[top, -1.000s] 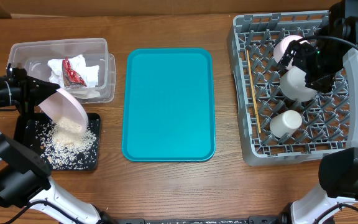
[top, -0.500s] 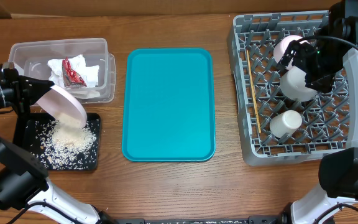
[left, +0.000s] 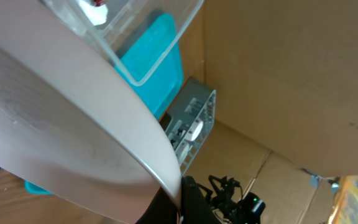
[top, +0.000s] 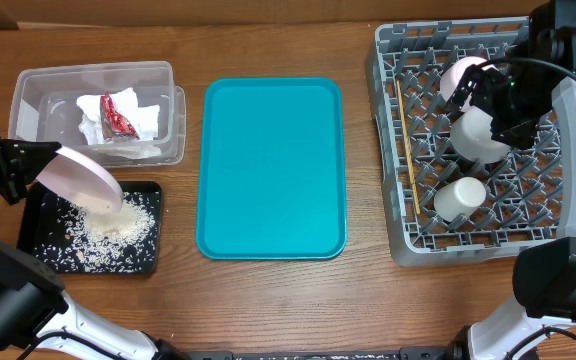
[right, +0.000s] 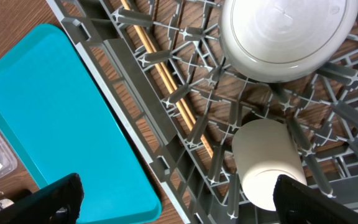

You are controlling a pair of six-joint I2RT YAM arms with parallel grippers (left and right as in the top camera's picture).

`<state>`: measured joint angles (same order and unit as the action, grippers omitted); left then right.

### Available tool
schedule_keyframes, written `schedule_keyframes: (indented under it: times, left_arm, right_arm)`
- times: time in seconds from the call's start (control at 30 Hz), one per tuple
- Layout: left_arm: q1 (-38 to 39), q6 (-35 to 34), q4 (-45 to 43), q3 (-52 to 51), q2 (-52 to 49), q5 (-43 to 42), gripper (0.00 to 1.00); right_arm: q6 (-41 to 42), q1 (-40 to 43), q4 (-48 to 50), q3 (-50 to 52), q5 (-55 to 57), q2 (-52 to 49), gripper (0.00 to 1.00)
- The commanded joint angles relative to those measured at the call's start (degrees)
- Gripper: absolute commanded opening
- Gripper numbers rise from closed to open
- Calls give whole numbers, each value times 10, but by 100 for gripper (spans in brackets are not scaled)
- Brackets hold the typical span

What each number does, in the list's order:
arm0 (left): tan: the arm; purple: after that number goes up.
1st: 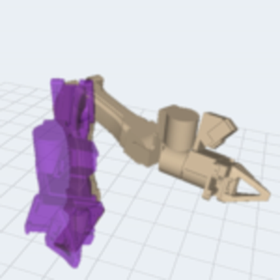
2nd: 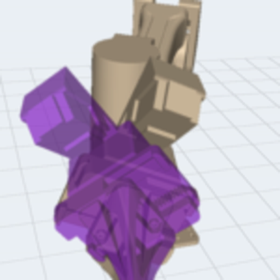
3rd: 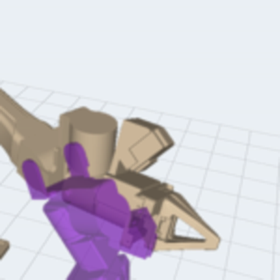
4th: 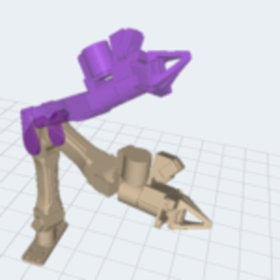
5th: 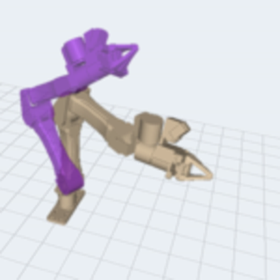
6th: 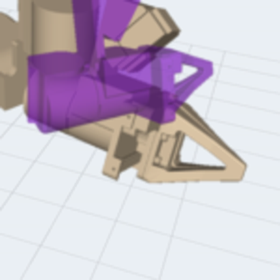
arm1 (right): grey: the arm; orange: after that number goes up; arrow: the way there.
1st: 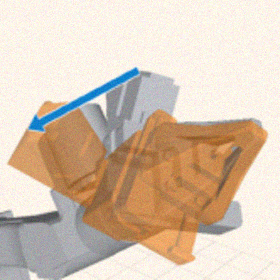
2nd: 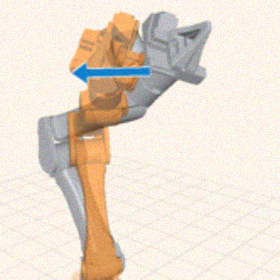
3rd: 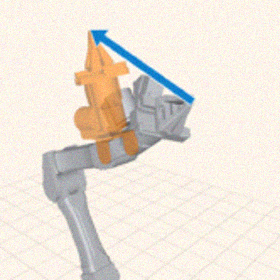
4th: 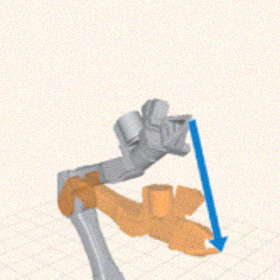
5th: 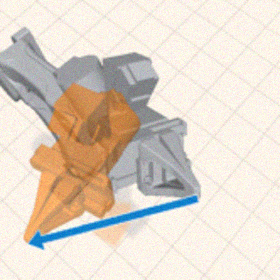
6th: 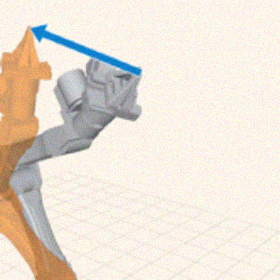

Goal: Sort waste into correct bins and load items into the dishwasher
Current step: 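Hold the plate tilted over the black tray, shaking rice off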

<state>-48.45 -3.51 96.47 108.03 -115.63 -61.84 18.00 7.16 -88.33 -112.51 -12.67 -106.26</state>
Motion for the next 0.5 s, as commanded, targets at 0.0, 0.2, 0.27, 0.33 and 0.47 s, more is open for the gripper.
schedule_keyframes:
  times: [0.0, 0.2, 0.27, 0.33, 0.47]
  left_arm:
    - [-7, 17, -8, -3, 12, -50, 4]
    - [-12, 23, 4, -9, 18, -47, 4]
    - [-16, 19, -10, -9, 15, -47, 4]
    - [-27, 17, 3, -9, 13, -46, 4]
    - [-33, 26, 4, -15, 16, -48, 4]
  right_arm:
    - [0, 4, 2, -11, -3, 10, 100]
    - [0, 4, 2, -11, -3, 10, 100]
    - [0, 4, 2, -11, -3, 10, 100]
    - [0, 4, 2, -11, -3, 10, 100]
    - [0, 4, 2, -11, -3, 10, 100]
